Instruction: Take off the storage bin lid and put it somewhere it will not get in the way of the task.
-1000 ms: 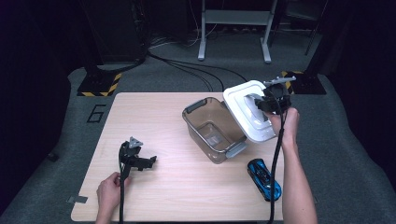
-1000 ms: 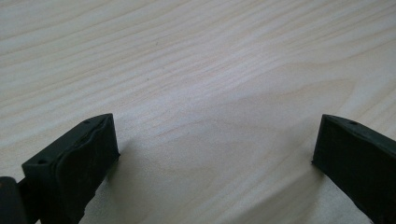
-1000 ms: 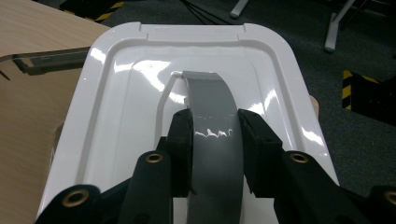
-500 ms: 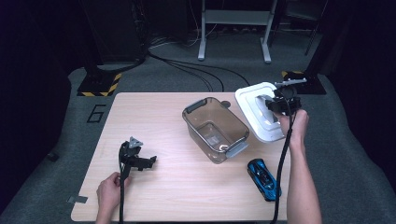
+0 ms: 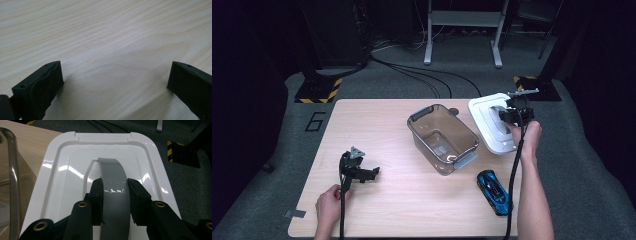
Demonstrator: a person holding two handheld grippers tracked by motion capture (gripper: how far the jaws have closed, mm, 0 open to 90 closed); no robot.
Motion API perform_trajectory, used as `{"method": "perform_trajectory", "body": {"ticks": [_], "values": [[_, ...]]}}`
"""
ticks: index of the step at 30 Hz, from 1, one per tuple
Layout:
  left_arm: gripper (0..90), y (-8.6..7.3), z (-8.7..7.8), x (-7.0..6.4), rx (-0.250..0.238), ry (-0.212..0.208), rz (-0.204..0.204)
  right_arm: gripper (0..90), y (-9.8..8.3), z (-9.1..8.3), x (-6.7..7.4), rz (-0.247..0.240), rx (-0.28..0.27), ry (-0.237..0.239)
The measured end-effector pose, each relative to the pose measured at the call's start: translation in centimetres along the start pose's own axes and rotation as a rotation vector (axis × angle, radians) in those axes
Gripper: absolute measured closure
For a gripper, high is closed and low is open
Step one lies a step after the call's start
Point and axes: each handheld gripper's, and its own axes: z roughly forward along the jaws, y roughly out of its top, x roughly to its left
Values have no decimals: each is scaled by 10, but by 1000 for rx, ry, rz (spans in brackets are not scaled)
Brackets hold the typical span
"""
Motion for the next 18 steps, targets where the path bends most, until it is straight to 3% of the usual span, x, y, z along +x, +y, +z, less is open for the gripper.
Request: {"method": "perform_trajectory", "body": {"ticks": [18], "values": [[0, 0, 0, 0, 1, 0, 0, 671, -25, 47, -5, 59, 48, -2]]}}
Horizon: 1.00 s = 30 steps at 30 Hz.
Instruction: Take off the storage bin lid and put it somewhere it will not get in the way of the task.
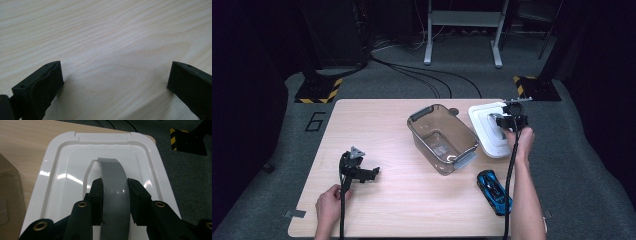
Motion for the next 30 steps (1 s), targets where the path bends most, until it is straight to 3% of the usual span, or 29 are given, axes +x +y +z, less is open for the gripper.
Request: {"method": "perform_trajectory", "body": {"ticks": [16, 25, 30], "values": [[0, 0, 0, 0, 0, 0, 0, 671, -18, 36, 5, 45, 3, -18], [0, 0, 0, 0, -1, 0, 0, 670, -27, 49, 7, 38, 4, -30], [0, 0, 0, 0, 1, 0, -1, 670, -31, 58, 7, 78, 14, -43]]}}
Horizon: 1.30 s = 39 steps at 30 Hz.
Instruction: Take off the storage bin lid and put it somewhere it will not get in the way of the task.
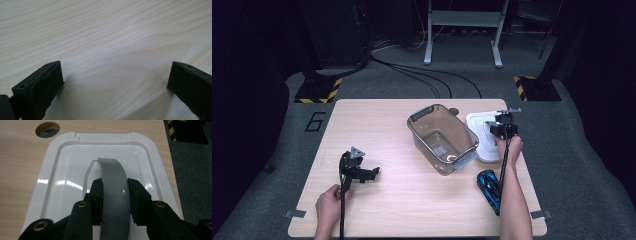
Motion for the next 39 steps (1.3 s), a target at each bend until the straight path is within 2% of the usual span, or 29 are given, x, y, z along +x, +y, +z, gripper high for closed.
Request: {"method": "perform_trajectory", "body": {"ticks": [7, 10, 18, 20, 21, 22, 24, 25, 27, 28, 32, 35, 39], "values": [[0, 0, 0, 0, 0, 0, 0, 669, -5, 9, -1, 44, 17, -29], [0, 0, 0, 0, -1, 0, 0, 669, -7, 13, -2, 57, 36, -27], [0, 0, 0, 0, 0, 0, 0, 640, -10, 15, -2, 58, 42, -11], [0, 0, 0, 0, 0, 0, 1, 539, -9, 10, -4, 68, 31, 16], [0, 0, 0, 0, -1, 0, 0, 539, -9, 10, -4, 68, 31, 16], [0, 0, 0, 0, -1, 0, 0, 476, -8, 4, -5, 66, 42, 35], [0, 0, 0, 0, -1, 0, 0, 446, -8, 1, -6, 65, 29, 44], [0, 0, 0, 0, -1, 0, 0, 379, -8, -6, -7, 69, 35, 70], [0, 0, 0, 0, -1, 0, 0, 346, -8, -11, -7, 66, 42, 83], [0, 0, 0, 0, -1, -1, 0, 272, -10, -20, -8, 44, 24, 120], [0, 0, 0, 0, 0, -1, 1, 210, -13, -33, -8, 20, 13, 153], [0, 0, 0, 0, -1, 0, 1, 161, -20, -49, -8, -2, 13, 172], [0, 0, 0, 0, -1, 0, 1, 146, -28, -62, -8, -25, 0, 186]]}}
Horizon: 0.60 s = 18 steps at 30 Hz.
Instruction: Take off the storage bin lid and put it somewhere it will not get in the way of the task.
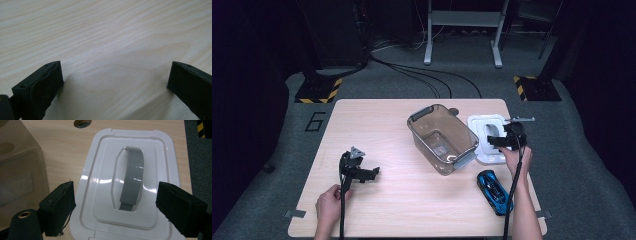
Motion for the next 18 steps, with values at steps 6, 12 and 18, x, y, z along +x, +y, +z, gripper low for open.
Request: {"method": "perform_trajectory", "body": {"ticks": [6, 12, 18], "values": [[0, 0, 0, 0, -1, -1, 0, 110, -12, -18, 9, -45, 6, 22], [0, 0, 0, 0, 2, 0, -1, 53, -27, -30, 20, -85, 22, 42], [0, 0, 0, 0, 1, 0, -1, 8, -40, -35, 28, -135, 45, 51]]}}
